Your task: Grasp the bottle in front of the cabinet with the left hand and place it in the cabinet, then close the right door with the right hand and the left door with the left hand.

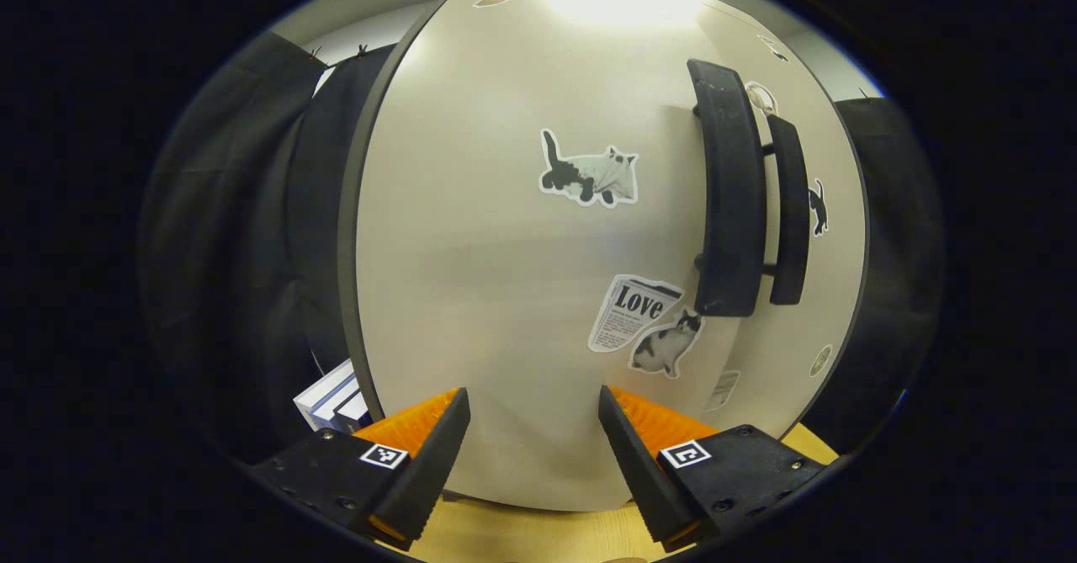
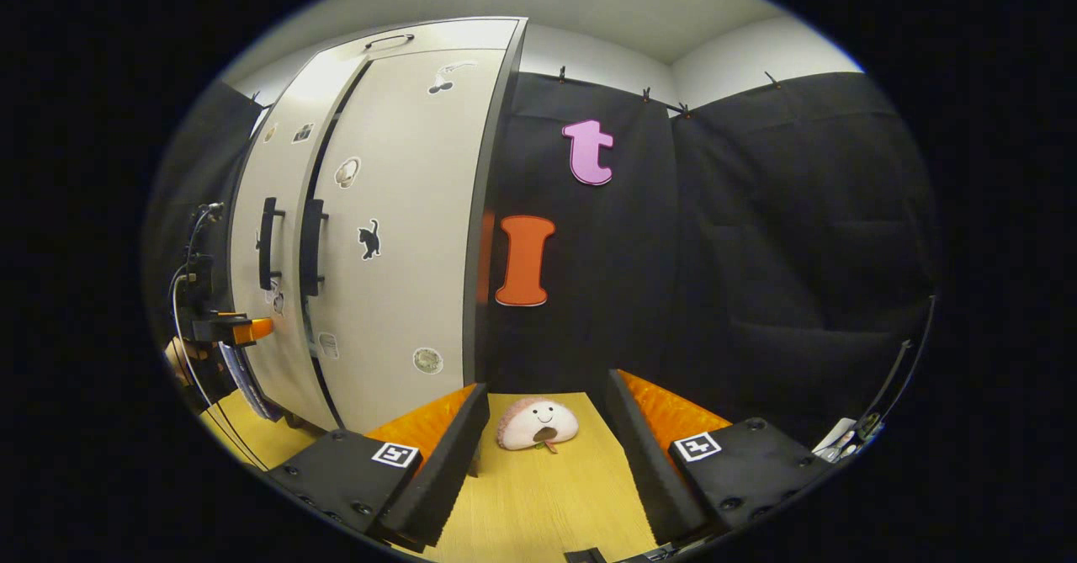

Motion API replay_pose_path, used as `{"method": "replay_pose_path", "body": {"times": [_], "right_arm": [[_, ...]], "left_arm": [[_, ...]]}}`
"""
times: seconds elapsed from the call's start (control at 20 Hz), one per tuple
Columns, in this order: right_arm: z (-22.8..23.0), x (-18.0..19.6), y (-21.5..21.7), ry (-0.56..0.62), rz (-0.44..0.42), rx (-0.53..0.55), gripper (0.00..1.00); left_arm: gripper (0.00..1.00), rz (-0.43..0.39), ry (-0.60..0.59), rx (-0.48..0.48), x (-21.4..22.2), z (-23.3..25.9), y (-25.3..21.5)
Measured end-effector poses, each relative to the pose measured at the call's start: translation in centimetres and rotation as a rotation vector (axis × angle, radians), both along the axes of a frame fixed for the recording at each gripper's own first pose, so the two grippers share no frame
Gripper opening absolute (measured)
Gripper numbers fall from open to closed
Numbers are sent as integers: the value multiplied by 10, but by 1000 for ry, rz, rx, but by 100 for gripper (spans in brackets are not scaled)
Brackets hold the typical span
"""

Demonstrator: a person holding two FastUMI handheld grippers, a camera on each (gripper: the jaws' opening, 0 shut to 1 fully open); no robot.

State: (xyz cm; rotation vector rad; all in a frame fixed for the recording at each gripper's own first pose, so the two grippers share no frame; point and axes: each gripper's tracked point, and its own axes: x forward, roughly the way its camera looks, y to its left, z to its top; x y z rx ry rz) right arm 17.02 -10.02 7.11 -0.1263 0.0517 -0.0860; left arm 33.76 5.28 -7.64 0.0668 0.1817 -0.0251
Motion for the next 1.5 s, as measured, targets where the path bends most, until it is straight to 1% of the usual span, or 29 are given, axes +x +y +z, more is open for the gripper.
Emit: {"method": "replay_pose_path", "body": {"times": [0.1,0.3,0.55,0.6,0.7,0.85,0.9,0.95,1.15,1.2,1.25,1.3,1.4,1.5], "right_arm": [[0,0,3,-13,7,1,94],[8,7,4,-19,27,7,94],[19,15,9,-39,51,2,94],[22,16,10,-42,54,2,94],[26,17,10,-52,56,-1,94],[28,18,10,-58,57,4,94],[29,18,9,-59,55,3,91],[29,19,8,-60,52,0,94],[33,18,3,-65,39,-3,94],[34,19,3,-65,37,-1,94],[34,19,3,-63,34,0,94],[34,19,3,-59,35,-2,94],[36,20,3,-60,29,-9,94],[37,19,4,-64,24,-10,94]], "left_arm": [[94,-4,-6,-41,-12,14,-6],[94,-25,-28,-66,-29,44,-13],[94,-50,-83,-47,-51,91,-20],[97,-48,-102,-42,-55,101,-20],[94,-52,-133,-35,-65,121,-21],[94,-72,-152,-35,-76,140,-25],[94,-79,-161,-32,-81,147,-27],[94,-88,-171,-25,-84,152,-27],[93,-100,-192,-34,-97,167,-26],[90,-102,-192,-37,-100,169,-24],[90,-102,-189,-33,-102,170,-22],[94,-101,-187,-23,-103,171,-18],[94,-98,-187,-10,-105,172,-10],[94,-91,-184,-19,-106,171,-4]]}}
